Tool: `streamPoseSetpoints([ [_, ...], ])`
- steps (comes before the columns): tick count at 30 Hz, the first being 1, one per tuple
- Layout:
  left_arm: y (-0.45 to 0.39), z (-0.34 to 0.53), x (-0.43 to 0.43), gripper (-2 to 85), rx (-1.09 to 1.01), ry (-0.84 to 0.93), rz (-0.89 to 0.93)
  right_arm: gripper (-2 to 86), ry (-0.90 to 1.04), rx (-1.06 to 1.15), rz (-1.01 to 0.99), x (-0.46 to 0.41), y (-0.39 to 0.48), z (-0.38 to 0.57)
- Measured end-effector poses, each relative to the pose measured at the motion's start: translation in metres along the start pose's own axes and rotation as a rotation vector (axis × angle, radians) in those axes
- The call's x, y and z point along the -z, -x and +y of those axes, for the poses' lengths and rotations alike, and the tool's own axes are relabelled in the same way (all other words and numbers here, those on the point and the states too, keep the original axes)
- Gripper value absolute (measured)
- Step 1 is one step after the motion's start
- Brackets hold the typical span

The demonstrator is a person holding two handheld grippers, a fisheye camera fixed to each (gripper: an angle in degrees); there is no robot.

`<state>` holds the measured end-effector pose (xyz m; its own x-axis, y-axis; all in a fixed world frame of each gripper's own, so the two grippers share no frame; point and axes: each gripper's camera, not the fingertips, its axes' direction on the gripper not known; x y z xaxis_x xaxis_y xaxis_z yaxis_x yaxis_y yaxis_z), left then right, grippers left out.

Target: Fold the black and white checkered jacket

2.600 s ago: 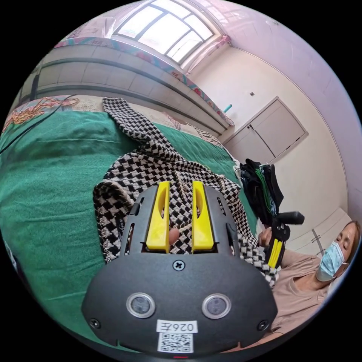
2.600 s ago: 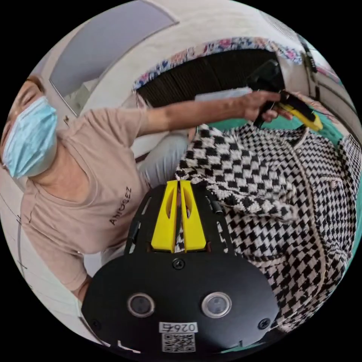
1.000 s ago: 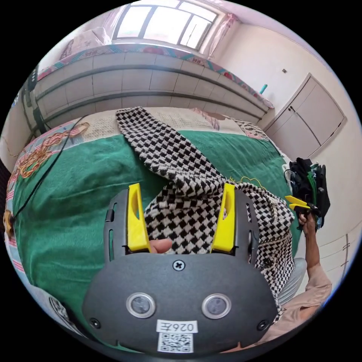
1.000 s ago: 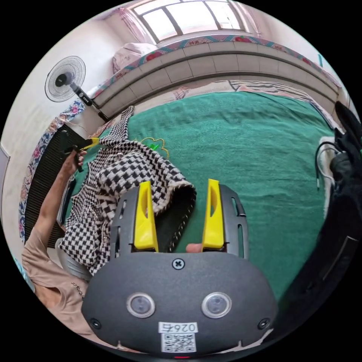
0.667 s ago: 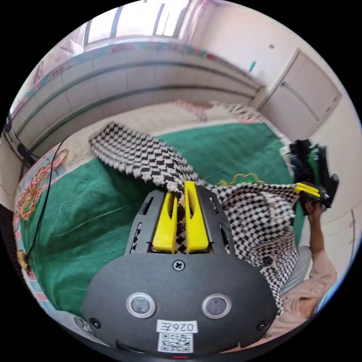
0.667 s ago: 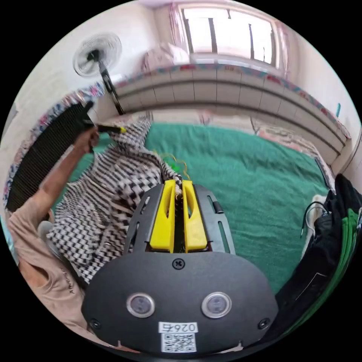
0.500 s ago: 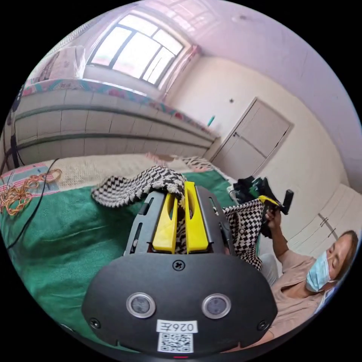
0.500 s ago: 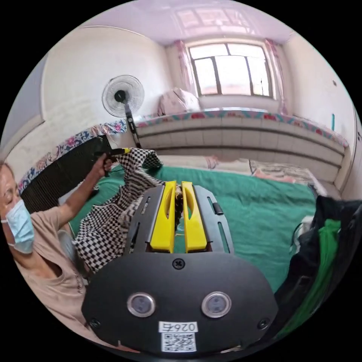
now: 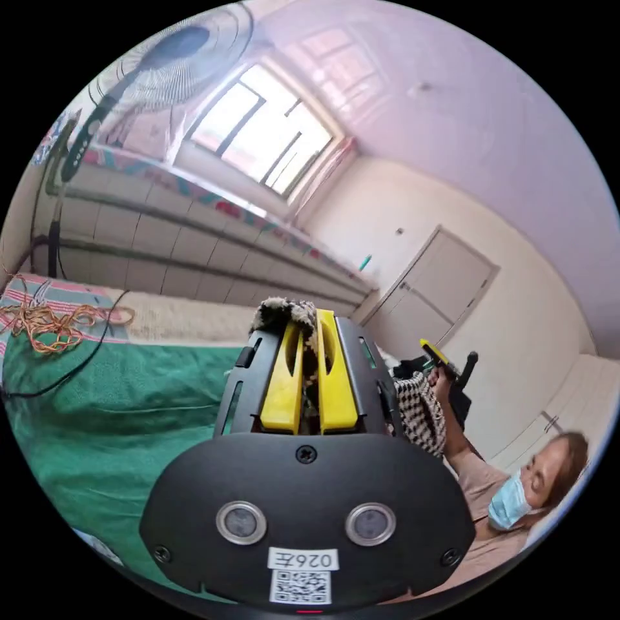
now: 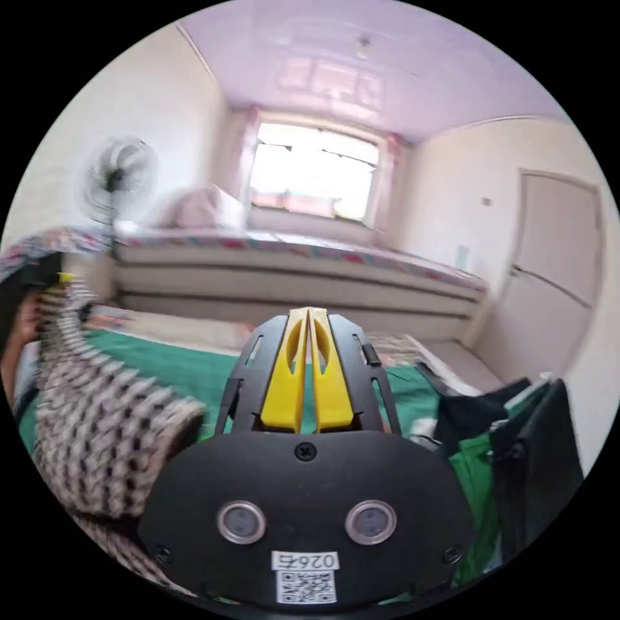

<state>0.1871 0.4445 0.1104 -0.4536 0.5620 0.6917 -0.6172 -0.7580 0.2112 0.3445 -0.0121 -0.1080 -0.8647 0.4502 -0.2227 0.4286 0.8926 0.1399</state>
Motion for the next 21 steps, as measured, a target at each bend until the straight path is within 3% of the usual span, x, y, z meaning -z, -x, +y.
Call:
streamPoseSetpoints([
  [1, 0.013, -0.004, -0.018, 4.8, 0.064, 0.042, -0.004, -1.0, 0.23, -0.054, 0.044, -0.055, -0.008, -0.014],
  [2, 0.028, -0.002, -0.046, 5.7, 0.143, 0.081, -0.016, -1.1, 0.313, -0.084, -0.014, -0.074, -0.013, -0.016],
  [3, 0.029, 0.008, -0.066, 6.3, 0.115, 0.108, -0.042, -1.1, 0.387, -0.128, -0.215, -0.088, -0.018, -0.014],
  [4, 0.028, 0.013, -0.076, 6.4, 0.087, 0.135, -0.065, -1.3, 0.343, -0.134, -0.377, -0.08, -0.015, -0.002],
  [5, 0.027, 0.029, -0.091, 6.3, 0.033, 0.198, -0.12, -1.4, 0.335, -0.121, -0.414, -0.075, -0.012, 0.006],
  [8, 0.035, 0.079, -0.097, 3.4, -0.062, 0.27, -0.183, -1.4, 0.412, 0.052, -0.388, -0.058, 0.02, 0.058],
  [10, 0.046, 0.104, -0.075, 2.8, -0.091, 0.232, -0.178, -1.1, 0.506, 0.215, -0.269, -0.06, 0.044, 0.097],
  [13, 0.069, 0.13, -0.023, 2.6, -0.108, 0.092, -0.106, 0.0, 0.478, 0.278, -0.269, -0.06, 0.051, 0.115],
  [15, 0.089, 0.138, -0.001, 10.9, -0.076, -0.032, -0.088, 2.5, 0.483, 0.202, -0.377, -0.071, 0.041, 0.108],
  [17, 0.104, 0.137, -0.015, 18.5, -0.019, -0.035, -0.073, 10.7, 0.541, 0.092, -0.5, -0.1, 0.027, 0.102],
  [19, 0.109, 0.133, -0.047, 22.1, -0.021, 0.008, -0.065, 17.6, 0.731, -0.012, -0.745, -0.153, 0.024, 0.112],
  [21, 0.114, 0.129, -0.115, 20.1, -0.02, 0.186, -0.068, 3.9, 0.671, 0.023, -0.629, -0.145, 0.026, 0.114],
])
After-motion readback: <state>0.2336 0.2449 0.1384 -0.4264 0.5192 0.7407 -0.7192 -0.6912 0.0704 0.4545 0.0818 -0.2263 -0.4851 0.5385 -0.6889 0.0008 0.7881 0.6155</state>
